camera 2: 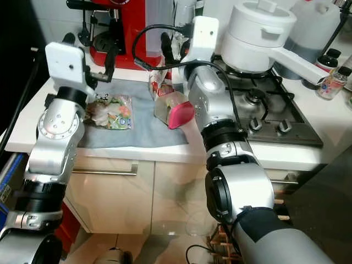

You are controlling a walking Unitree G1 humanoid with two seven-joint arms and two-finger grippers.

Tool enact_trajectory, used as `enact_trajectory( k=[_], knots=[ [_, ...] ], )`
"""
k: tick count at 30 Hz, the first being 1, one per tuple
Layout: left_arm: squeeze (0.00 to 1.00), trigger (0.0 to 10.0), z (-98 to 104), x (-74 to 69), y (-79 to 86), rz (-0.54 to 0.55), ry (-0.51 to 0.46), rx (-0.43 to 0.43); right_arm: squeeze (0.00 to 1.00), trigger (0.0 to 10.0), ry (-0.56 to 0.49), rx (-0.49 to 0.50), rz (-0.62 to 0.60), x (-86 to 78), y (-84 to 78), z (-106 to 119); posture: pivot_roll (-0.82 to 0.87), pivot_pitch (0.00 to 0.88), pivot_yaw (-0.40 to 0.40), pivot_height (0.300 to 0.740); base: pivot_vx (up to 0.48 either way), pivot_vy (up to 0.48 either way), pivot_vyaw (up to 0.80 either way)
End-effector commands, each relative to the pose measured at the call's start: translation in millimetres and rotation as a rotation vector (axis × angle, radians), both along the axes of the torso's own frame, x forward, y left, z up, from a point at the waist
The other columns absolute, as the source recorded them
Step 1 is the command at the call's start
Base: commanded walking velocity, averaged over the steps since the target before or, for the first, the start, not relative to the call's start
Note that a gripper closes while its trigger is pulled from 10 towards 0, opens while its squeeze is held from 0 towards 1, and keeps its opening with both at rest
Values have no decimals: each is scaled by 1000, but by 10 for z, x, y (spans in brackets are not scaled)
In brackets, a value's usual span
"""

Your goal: Restocking fridge

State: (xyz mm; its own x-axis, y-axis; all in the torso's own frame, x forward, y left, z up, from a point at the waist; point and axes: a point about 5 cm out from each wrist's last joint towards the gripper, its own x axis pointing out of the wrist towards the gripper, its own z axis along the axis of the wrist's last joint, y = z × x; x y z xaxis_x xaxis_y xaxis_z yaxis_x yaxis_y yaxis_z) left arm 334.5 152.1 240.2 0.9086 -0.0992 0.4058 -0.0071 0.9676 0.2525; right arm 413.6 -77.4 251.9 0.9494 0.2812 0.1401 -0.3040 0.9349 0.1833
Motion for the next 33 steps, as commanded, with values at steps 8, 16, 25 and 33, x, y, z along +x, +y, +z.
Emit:
enact_trajectory(
  k=[8, 16, 25, 33],
  knots=[
    [0, 10000, 16, -183, 205, 50, 13, 28, 0, 10000, 55, -50, -5, 46, 57, -37, 226, 0, -83, 740, 0, 0, 0],
    [0, 10000, -40, -310, 236, 56, 57, 33, 0, 10000, 113, -85, 12, 44, 166, -121, 240, 28, -85, 740, 0, 0, 0],
    [0, 10000, -54, -330, 226, 53, 88, 32, 0, 0, 212, -4, -2, 43, 161, -227, 223, 49, -84, 740, 0, 0, 0],
    [0, 10000, -76, -315, 167, 29, 108, 28, 0, 0, 241, 71, -22, 52, 99, -256, 204, 48, -75, 740, 0, 0, 0]
  ],
)
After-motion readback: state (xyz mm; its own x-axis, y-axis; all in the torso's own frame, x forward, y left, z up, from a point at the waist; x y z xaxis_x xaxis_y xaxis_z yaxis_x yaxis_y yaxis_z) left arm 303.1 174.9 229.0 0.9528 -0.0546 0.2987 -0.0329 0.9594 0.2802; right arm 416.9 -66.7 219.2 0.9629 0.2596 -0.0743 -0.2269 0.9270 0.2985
